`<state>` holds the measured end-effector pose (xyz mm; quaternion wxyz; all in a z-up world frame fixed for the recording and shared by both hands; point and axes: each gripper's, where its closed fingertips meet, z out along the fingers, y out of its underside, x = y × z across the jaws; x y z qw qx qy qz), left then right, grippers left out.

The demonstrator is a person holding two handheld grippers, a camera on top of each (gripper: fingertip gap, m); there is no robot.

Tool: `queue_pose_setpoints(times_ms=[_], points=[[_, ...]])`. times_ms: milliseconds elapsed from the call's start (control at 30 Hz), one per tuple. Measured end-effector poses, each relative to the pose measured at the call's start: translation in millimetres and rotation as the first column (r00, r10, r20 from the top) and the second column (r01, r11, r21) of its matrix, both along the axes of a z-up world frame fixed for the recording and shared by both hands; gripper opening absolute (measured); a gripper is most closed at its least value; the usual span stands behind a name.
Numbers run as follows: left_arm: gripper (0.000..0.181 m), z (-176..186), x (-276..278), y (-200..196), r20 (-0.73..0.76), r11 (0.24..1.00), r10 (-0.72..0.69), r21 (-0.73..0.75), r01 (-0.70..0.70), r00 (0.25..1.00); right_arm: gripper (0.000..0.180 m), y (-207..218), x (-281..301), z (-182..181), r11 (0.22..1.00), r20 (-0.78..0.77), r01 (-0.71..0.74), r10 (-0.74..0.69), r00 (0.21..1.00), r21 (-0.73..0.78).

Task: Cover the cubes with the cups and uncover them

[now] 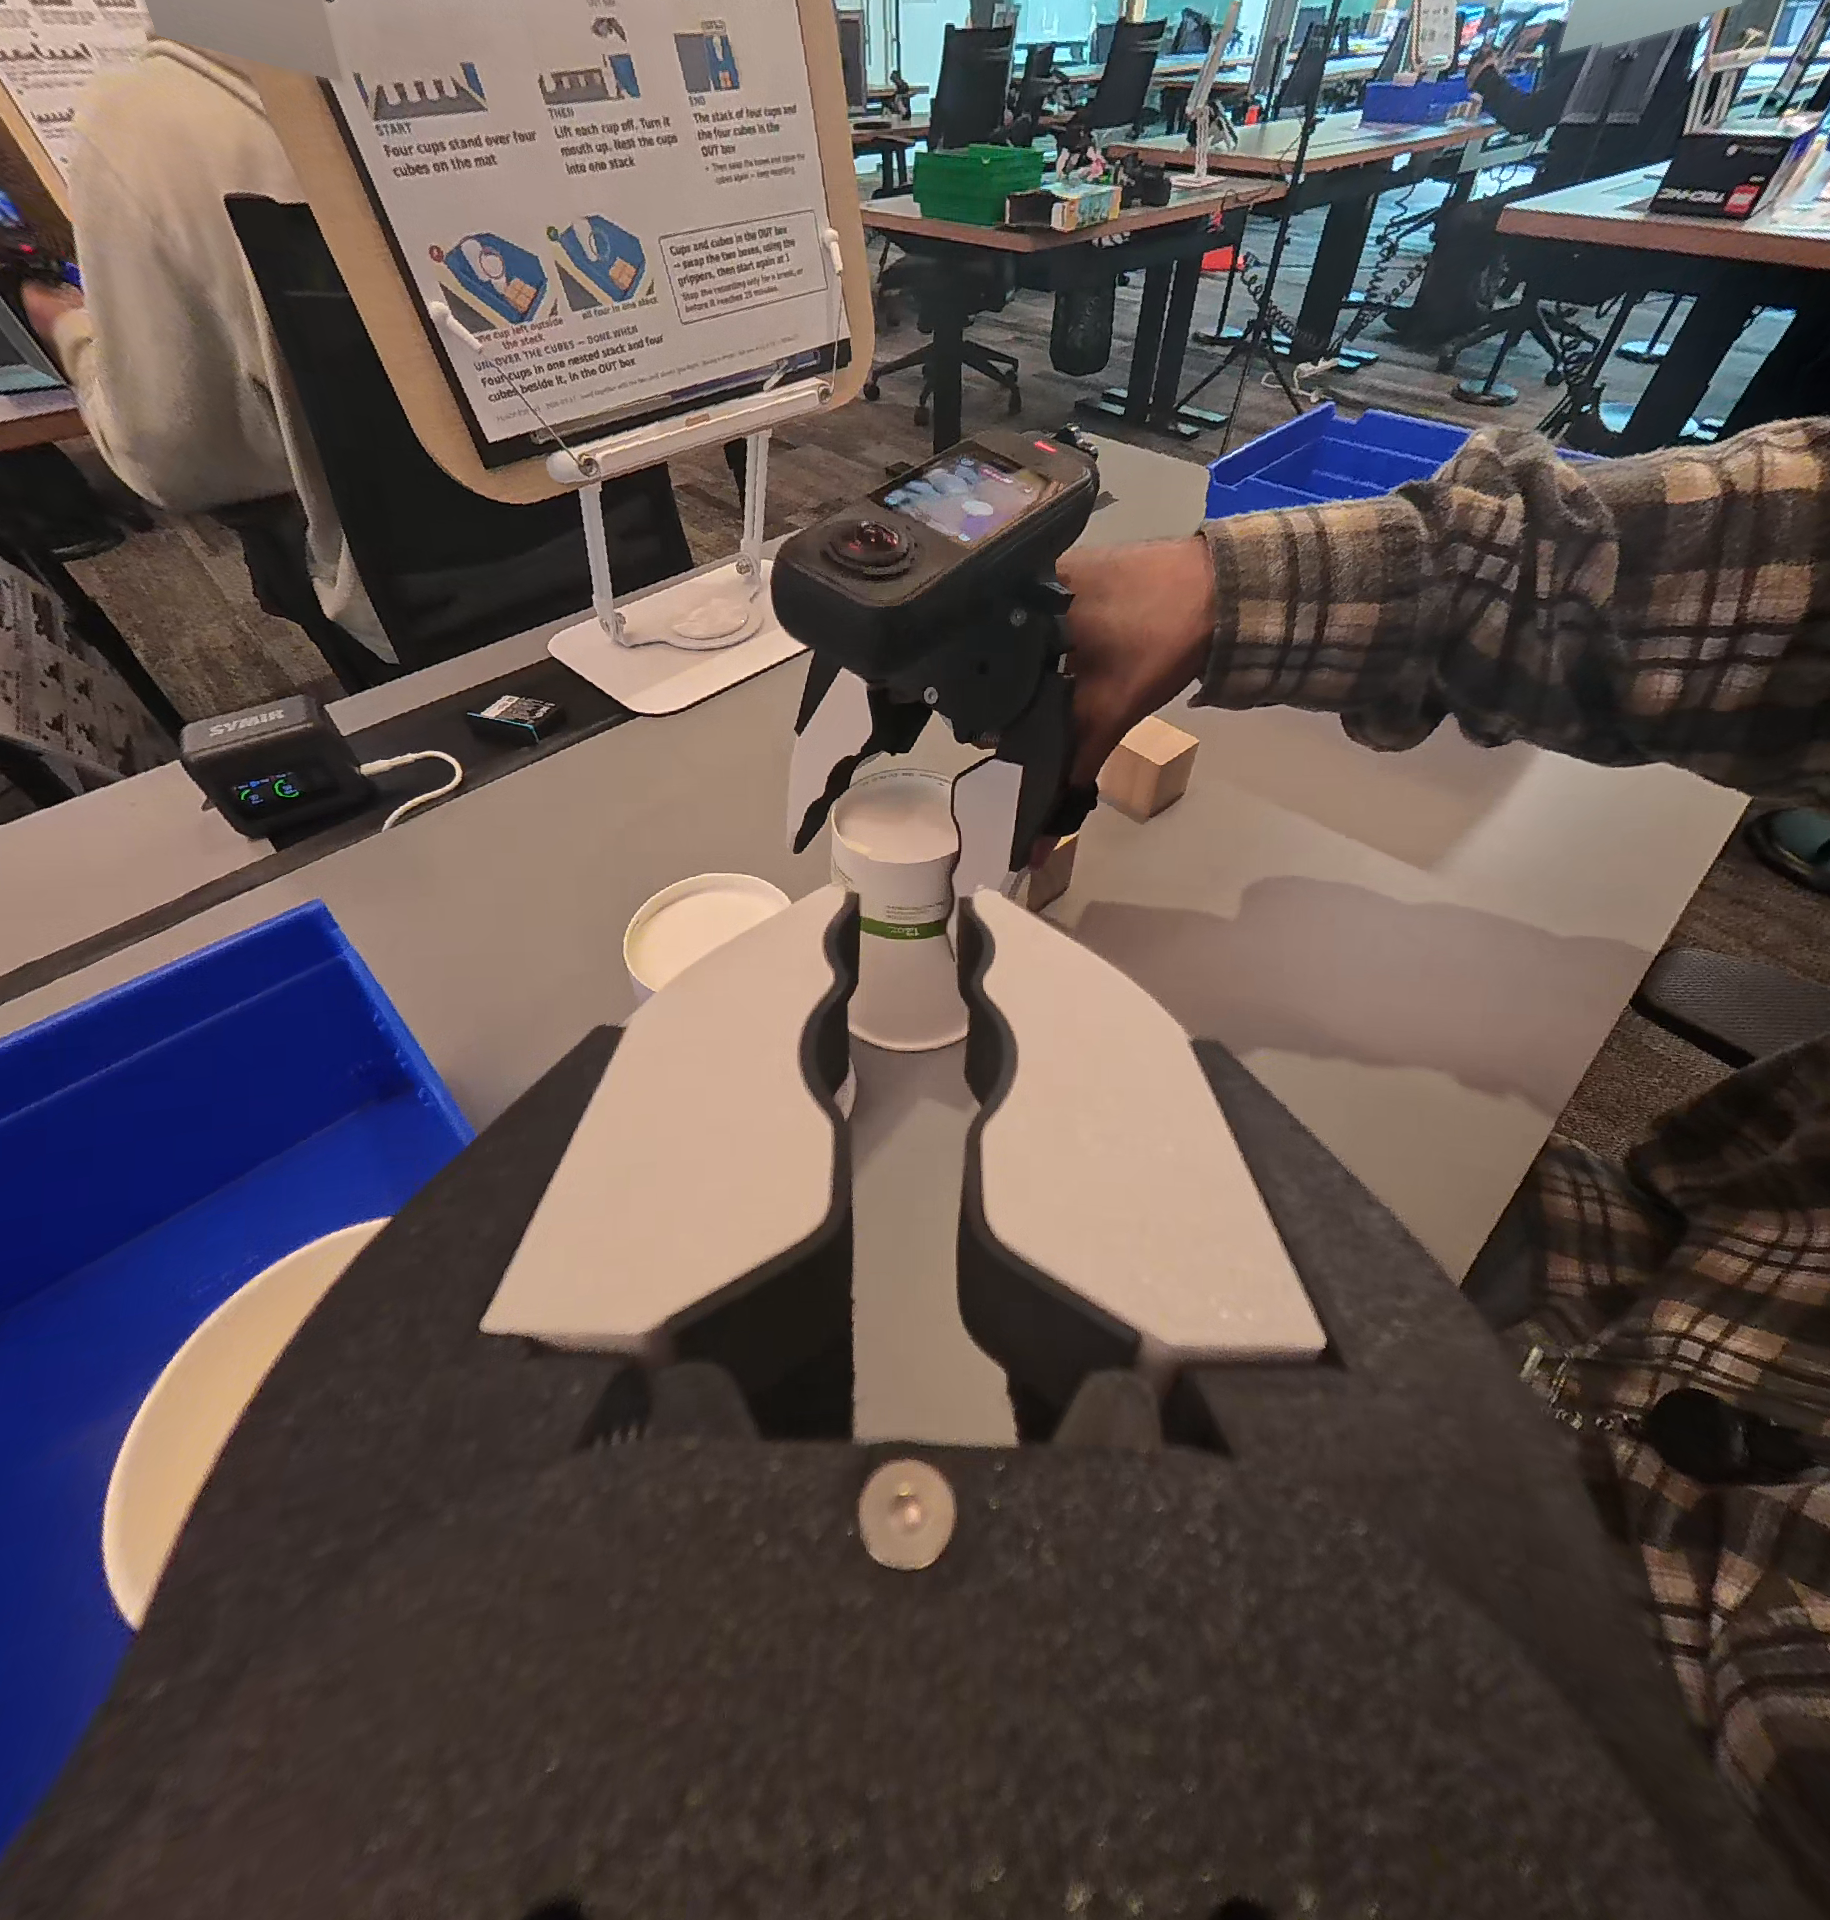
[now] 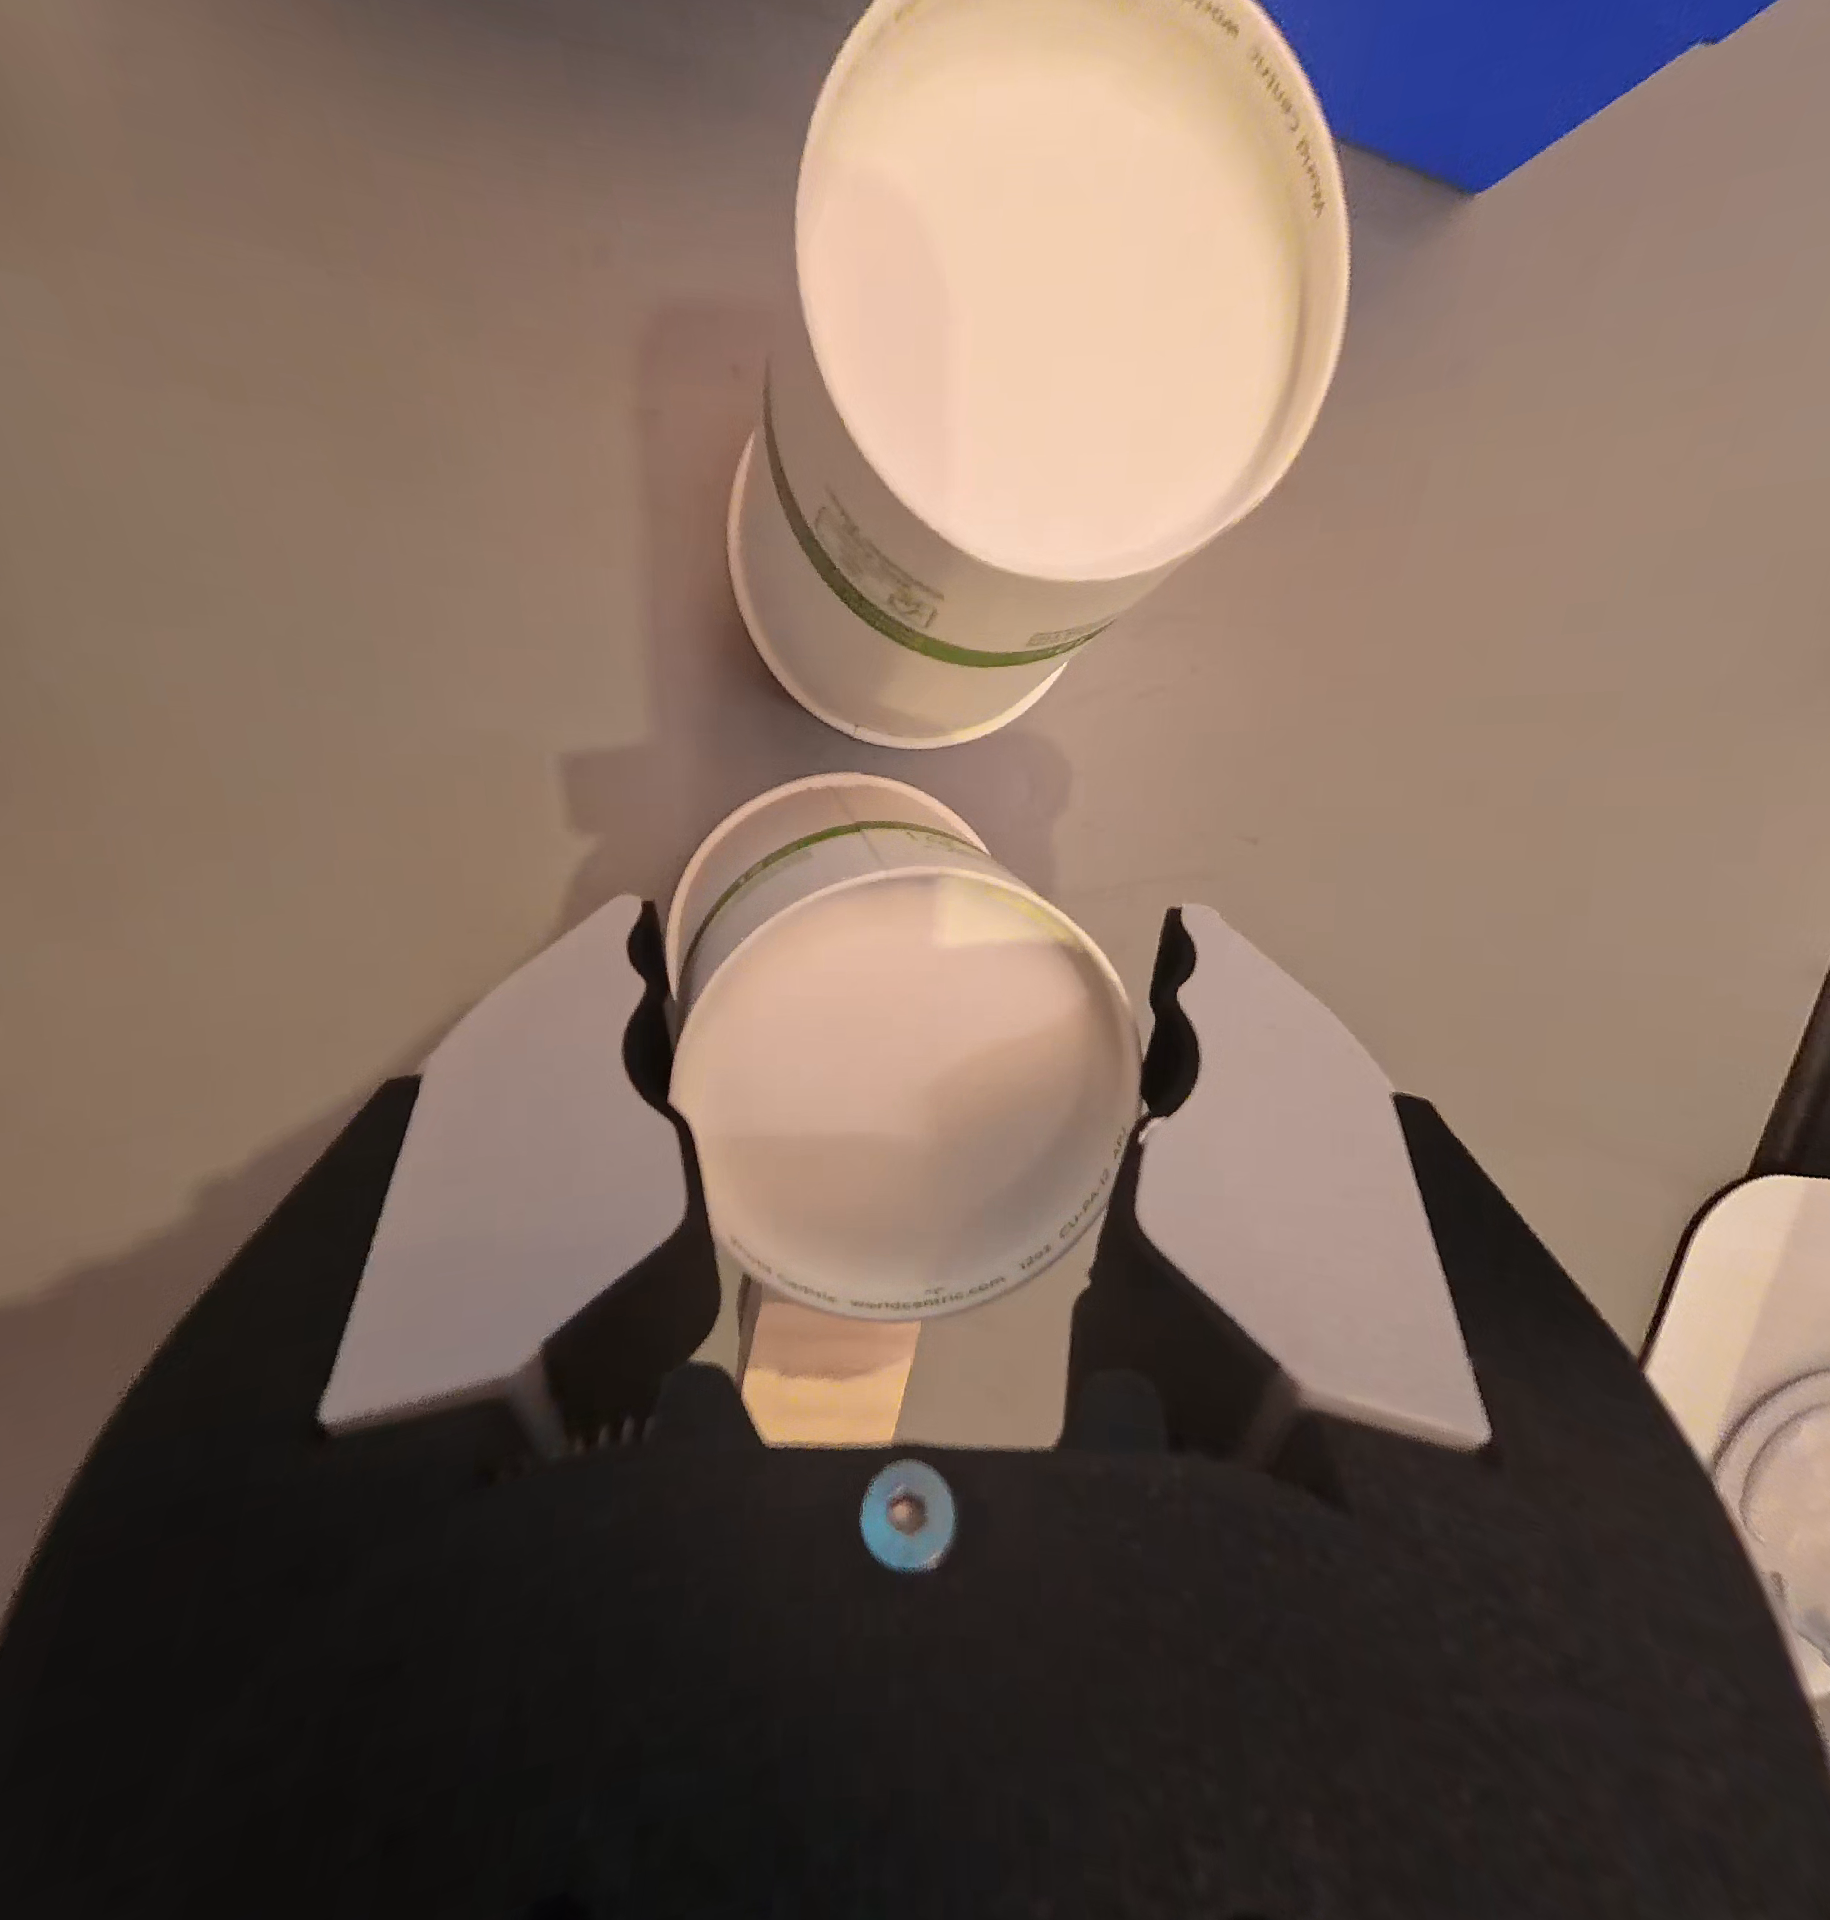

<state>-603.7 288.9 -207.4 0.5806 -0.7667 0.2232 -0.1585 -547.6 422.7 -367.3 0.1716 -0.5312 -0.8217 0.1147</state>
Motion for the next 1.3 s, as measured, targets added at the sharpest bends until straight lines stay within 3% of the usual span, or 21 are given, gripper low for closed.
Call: queue_pose_setpoints(times_ms=[100,300,433,567,733,900,1033,1133,1300], points=[[0.017,-2.1,-3.7,2.4,-0.007,1.000,0.019,-0.003,-0.019,1.000,0.096,0.8,0.7,-0.1,1.000,0.001,-0.013,0.013,1.000,0.009],[0.024,4.8,-14.8,4.5,0.018,0.997,0.073,0.034,-0.074,0.997,0.145,-3.7,-5.8,31.2,1.000,-0.147,-0.008,0.006,0.989,-0.016],[0.036,17.3,-34.9,-0.5,0.036,0.984,0.154,0.084,-0.157,0.987,0.146,-14.8,8.3,89.6,0.999,-0.326,0.003,-0.013,0.945,-0.032],[0.039,29.7,-68.4,-15.6,0.049,0.961,0.248,0.116,-0.253,0.967,0.146,-40.7,61.5,138.2,0.993,-0.498,0.020,-0.076,0.864,-0.116],[0.040,12.8,-111.7,-17.8,-0.125,0.951,0.305,-0.013,-0.309,0.944,0.145,-75.8,147.7,156.7,0.976,-0.672,0.089,-0.201,0.712,-0.198],[0.029,-33.6,-119.2,-12.5,-0.378,0.937,0.083,-0.285,-0.201,0.922,0.138,-122.1,212.1,118.7,0.946,-0.721,0.115,-0.306,0.621,-0.302],[0.022,-76.2,-122.0,-21.6,-0.579,0.832,-0.225,-0.532,-0.154,0.784,0.133,-148.8,244.7,92.4,0.913,-0.736,0.118,-0.387,0.555,-0.391],[0.021,-88.9,-121.9,-22.3,-0.605,0.760,-0.334,-0.626,-0.173,0.723,0.130,-159.9,262.7,88.6,0.892,-0.756,0.103,-0.430,0.493,-0.440],[0.020,-95.3,-117.6,-16.7,-0.597,0.720,-0.376,-0.670,-0.181,0.709,0.128,-162.2,282.2,87.9,0.881,-0.768,0.109,-0.457,0.448,-0.460]])
